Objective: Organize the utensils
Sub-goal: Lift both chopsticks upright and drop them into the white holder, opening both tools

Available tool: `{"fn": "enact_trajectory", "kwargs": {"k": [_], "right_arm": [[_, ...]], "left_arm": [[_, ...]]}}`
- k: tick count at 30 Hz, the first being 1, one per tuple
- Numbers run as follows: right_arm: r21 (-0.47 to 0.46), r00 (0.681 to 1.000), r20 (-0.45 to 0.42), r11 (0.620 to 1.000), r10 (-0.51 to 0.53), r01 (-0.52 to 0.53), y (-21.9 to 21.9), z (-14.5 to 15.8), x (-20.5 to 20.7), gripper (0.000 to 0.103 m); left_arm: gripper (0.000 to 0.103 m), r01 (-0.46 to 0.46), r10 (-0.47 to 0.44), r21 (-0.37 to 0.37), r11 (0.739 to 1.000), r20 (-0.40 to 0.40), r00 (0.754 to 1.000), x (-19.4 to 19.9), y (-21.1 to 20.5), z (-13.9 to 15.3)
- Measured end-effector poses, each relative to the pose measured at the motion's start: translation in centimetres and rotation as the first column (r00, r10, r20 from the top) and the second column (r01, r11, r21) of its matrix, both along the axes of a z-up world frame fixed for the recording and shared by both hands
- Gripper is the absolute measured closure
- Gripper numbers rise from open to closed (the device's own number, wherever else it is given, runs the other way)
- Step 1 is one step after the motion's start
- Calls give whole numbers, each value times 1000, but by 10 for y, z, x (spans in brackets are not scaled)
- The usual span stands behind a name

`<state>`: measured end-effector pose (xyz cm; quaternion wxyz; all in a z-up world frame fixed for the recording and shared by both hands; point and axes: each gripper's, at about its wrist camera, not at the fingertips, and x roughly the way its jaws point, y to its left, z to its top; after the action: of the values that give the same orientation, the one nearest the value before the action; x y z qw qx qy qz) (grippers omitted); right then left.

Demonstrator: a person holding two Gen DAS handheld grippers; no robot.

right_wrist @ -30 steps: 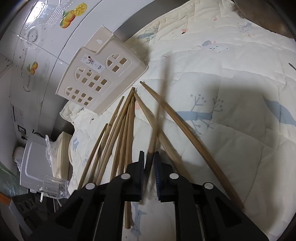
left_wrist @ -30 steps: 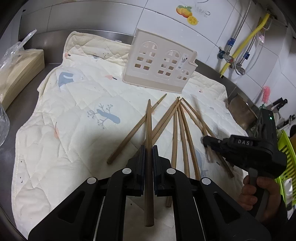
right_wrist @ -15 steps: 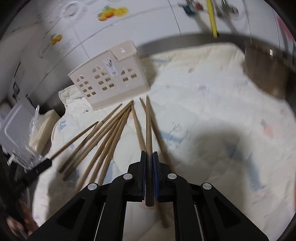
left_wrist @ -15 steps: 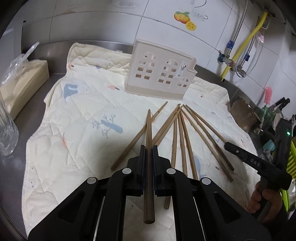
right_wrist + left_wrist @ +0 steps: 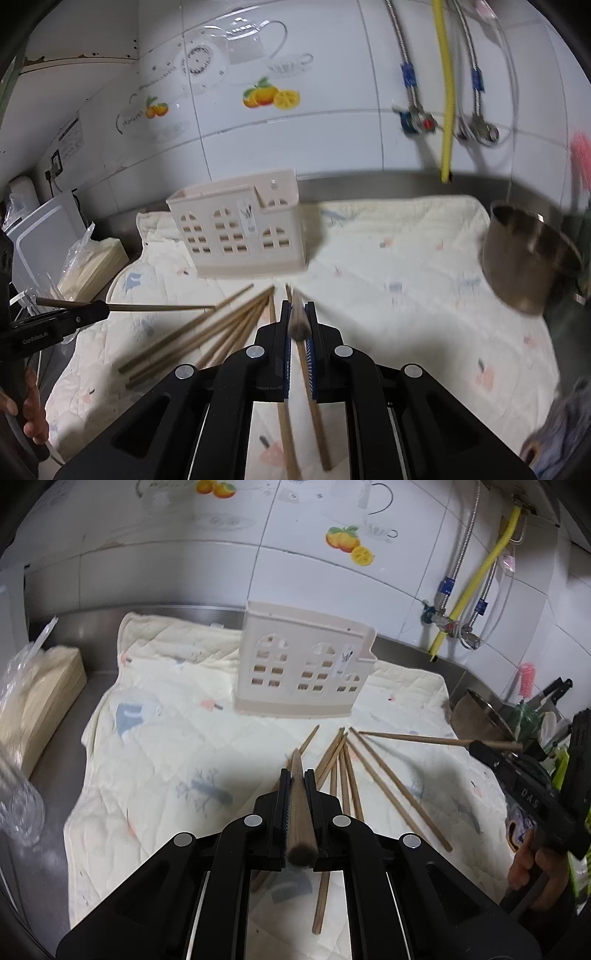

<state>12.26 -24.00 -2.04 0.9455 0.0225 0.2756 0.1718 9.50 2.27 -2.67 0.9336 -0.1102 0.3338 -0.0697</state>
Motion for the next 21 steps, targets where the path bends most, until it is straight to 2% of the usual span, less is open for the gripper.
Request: {"fn": "enact_trajectory", "kwargs": {"k": [11, 15, 21], "right_arm": [[-25, 990, 64, 992, 129, -128, -3, 77, 34, 96], [-16, 984, 78, 987, 159, -158, -3, 111, 53, 96], [-52, 976, 117, 982, 185, -180, 11, 142, 76, 96]], "left_arm": [[97, 28, -29, 32, 999, 42, 999, 26, -2, 43], [97, 37, -40, 43, 998, 73, 997, 34, -1, 67], [97, 37, -47, 72, 997, 139, 989, 45, -2, 110]]}}
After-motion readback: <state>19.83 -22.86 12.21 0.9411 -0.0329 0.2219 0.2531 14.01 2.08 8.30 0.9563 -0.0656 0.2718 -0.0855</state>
